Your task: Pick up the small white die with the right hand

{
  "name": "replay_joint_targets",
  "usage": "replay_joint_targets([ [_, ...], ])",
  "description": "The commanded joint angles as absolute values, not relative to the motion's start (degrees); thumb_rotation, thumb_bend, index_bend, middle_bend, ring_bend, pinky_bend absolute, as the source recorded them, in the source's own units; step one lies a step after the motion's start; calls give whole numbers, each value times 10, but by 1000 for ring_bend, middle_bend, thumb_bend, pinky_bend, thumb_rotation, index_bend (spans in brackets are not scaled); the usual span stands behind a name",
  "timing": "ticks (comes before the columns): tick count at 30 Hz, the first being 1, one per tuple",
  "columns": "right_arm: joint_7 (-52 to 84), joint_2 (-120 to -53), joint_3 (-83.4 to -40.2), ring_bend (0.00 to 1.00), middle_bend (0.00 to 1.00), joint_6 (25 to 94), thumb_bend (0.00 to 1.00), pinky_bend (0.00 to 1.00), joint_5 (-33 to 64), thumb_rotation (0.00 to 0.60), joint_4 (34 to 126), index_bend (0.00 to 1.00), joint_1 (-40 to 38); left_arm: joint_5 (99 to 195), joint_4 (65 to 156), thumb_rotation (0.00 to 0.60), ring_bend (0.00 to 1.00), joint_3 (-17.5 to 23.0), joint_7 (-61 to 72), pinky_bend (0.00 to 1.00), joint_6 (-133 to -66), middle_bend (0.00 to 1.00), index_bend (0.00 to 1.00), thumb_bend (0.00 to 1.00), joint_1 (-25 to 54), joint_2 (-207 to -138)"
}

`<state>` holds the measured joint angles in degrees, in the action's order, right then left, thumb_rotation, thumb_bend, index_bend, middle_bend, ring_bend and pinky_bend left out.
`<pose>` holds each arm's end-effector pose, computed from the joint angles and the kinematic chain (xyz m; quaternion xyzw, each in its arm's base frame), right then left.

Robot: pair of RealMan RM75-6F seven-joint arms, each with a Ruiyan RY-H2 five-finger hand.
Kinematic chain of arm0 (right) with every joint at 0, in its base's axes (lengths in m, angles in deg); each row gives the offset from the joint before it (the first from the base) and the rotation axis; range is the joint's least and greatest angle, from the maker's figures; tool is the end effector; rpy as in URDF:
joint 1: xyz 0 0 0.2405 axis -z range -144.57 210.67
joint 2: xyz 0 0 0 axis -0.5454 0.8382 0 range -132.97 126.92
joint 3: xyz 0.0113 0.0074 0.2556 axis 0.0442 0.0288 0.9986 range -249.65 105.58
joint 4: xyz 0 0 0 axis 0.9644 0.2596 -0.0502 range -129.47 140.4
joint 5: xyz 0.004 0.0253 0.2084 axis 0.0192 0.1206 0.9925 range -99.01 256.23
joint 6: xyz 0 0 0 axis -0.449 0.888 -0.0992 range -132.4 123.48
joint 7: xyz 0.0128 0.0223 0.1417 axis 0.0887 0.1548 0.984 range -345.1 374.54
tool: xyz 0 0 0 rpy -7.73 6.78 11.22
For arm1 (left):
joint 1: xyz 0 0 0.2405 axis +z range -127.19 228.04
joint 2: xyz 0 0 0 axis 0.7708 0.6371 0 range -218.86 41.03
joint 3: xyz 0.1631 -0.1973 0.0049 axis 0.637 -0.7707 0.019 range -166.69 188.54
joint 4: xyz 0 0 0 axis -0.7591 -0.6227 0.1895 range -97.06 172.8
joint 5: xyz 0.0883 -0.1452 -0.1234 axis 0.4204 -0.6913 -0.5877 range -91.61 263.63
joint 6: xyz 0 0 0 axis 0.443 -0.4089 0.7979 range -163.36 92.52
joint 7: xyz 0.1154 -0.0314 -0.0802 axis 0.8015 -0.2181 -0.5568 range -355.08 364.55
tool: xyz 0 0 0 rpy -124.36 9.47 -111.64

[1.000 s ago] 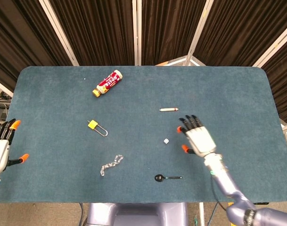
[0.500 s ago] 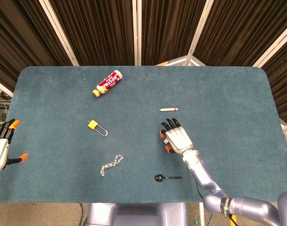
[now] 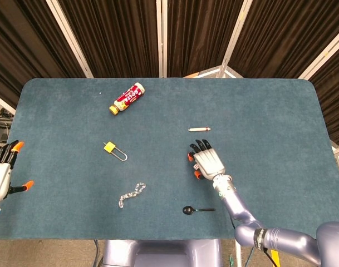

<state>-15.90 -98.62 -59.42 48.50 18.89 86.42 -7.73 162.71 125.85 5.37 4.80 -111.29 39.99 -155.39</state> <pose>-0.1486 -0.3379 -0.0487 0.7547 -0.3711 0.3259 0.4319 -0.3289 0.2221 0.1484 -0.5846 -0.4218 -0.3526 0.5967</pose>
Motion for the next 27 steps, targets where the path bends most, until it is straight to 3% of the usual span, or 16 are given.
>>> replay_joint_targets([
  [1,-162,-989,-597,0,136,480,198,0,200,600,856,421,-81,1627,1259,600,0,54,48,0,-1113,0,0,123,400,-1554],
  [23,-157,-1005,-612,0,176,478,199,0,220,600,822,499,-93,1625,1259,600,0,55,47,0,-1109,0,0,123,397,-1555],
  [27,-155,-1009,-614,0,192,478,249,0,220,600,814,529,-95,1626,1259,600,0,55,46,0,-1107,0,0,124,397,-1554],
])
